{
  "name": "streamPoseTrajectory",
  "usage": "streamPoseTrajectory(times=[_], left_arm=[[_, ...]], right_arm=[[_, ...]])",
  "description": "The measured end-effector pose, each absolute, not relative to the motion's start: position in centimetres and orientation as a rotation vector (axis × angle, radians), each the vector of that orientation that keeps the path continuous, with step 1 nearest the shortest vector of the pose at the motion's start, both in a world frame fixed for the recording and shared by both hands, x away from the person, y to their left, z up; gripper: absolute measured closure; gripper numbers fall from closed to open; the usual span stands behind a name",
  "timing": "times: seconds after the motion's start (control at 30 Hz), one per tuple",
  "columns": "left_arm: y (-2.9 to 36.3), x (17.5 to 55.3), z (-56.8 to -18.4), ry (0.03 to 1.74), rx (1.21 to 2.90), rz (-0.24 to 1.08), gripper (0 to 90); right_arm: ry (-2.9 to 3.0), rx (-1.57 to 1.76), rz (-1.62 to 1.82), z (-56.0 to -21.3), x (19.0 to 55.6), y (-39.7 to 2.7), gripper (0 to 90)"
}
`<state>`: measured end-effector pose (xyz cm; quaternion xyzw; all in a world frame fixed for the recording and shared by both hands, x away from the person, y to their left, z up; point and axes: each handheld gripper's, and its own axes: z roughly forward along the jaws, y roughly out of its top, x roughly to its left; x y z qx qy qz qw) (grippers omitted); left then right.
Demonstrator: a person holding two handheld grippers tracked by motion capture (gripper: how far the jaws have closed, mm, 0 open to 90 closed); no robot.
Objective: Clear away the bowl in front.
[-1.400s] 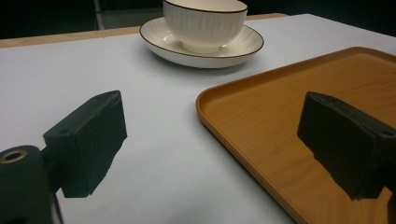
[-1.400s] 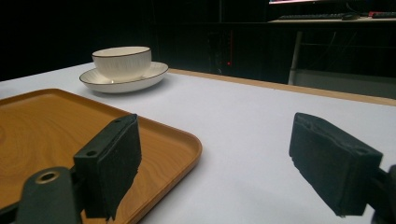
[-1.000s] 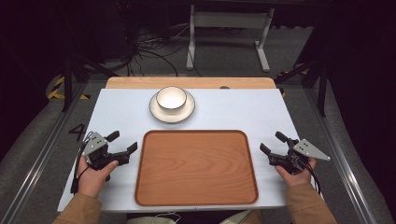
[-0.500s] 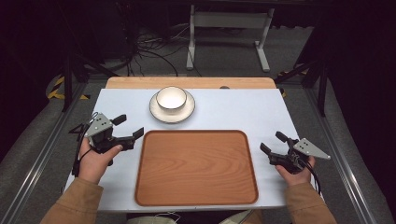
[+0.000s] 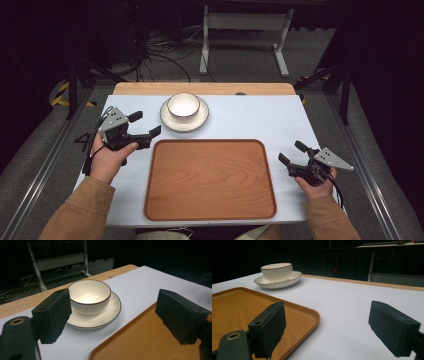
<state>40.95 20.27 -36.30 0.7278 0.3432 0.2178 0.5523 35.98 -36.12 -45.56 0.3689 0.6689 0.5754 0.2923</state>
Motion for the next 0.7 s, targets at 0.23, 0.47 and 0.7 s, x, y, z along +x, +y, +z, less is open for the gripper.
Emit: streamPoseTrajectory(times=[0.23, 0.47, 0.7], left_arm=[[19.4, 43.2, -36.5, 0.806, 1.730, 0.502, 15.4], [18.3, 45.2, -36.8, 0.809, 1.746, 0.500, 16.1], [17.2, 46.8, -36.9, 0.808, 1.759, 0.496, 16.1]], right_arm=[[1.787, 0.986, 1.535, -45.6, 36.0, -36.2, 15.0], [1.787, 0.992, 1.537, -45.6, 36.1, -36.2, 15.0], [1.786, 0.996, 1.538, -45.6, 36.1, -36.2, 15.0]])
